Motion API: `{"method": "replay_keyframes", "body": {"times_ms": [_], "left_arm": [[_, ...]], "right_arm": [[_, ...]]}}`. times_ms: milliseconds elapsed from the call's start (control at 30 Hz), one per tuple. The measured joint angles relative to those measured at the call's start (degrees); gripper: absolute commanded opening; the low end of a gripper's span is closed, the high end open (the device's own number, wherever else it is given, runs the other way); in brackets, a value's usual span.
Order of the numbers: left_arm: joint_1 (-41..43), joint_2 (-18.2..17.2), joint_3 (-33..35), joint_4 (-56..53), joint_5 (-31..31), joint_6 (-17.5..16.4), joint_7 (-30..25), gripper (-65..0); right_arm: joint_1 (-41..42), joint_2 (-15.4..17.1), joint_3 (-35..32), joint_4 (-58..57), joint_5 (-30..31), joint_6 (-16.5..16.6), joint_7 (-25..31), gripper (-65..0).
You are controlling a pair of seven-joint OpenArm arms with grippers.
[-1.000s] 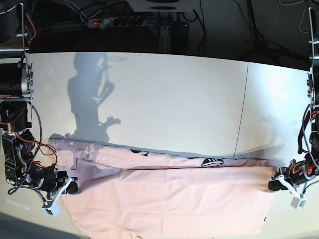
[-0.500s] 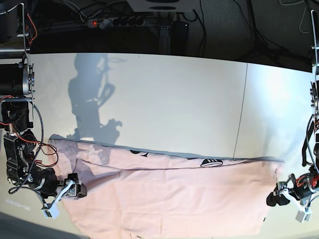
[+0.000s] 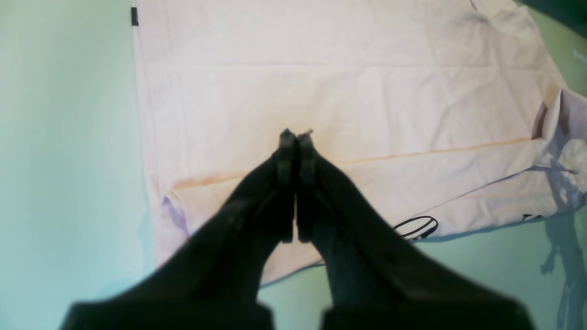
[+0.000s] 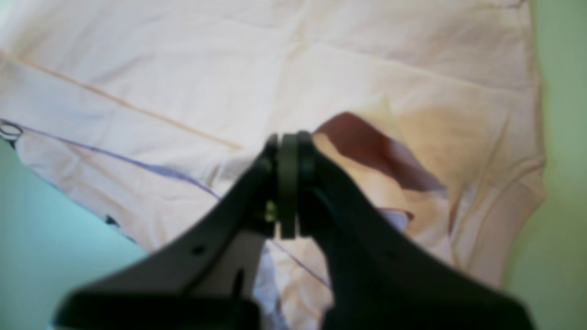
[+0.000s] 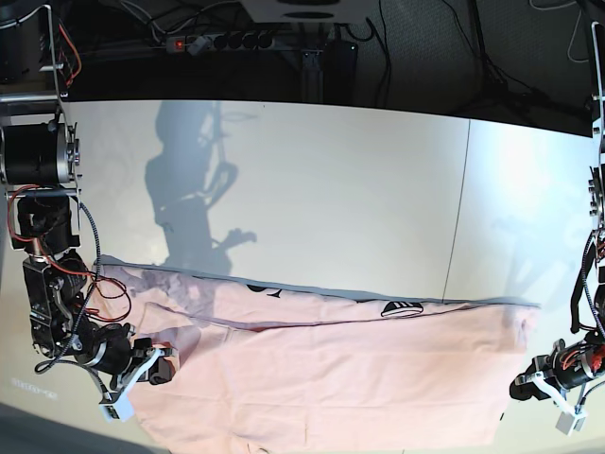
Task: Fold the T-shirt properly
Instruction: 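Lower the folded edge onto the shirt and open both grippers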
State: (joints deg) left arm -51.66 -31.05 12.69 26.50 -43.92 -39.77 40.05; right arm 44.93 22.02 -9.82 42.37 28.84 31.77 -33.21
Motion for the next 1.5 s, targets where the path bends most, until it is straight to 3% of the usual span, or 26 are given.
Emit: {"method": "replay_keyframes", "body": {"times_ms": [400, 567, 733, 933, 1100, 1333, 1500], "left_arm": [[0.02, 2.73, 0.00, 0.00, 2.71, 0.00, -0.02, -65.0], [0.02, 2.67, 0.00, 0.00, 2.80, 0.00, -0.46, -65.0], [0.02, 2.67, 0.00, 0.00, 4.46, 0.00, -1.55, -65.0], [2.36, 2.69, 0.00, 0.00, 7.50, 0.11, -4.92, -65.0], [4.50, 2.64, 0.00, -0.02, 7.87, 0.11, -4.55, -65.0], [6.16, 2.43, 0.00, 0.00, 7.65, 0.20, -4.92, -65.0], [6.58, 2.32, 0.00, 0.00, 7.56, 0.24, -4.37, -65.0]], "right_arm": [[0.00, -0.74, 0.02, 0.00, -4.94, 0.00, 2.12, -65.0], [0.04, -1.31, 0.07, 0.00, 4.37, 0.02, 1.31, -65.0], [-0.09, -5.53, 0.09, 0.00, 4.50, 0.00, -1.53, -65.0], [-0.31, -9.62, 0.09, -0.96, -8.22, -0.17, 1.73, -65.0], [-0.35, -6.51, 0.09, -4.04, -15.06, -0.68, 6.14, -65.0], [-0.33, 1.01, 0.11, -6.10, -15.58, -1.99, 8.48, -65.0], [-0.31, 4.35, 0.11, -6.12, -15.61, -3.02, 8.37, -65.0]]}}
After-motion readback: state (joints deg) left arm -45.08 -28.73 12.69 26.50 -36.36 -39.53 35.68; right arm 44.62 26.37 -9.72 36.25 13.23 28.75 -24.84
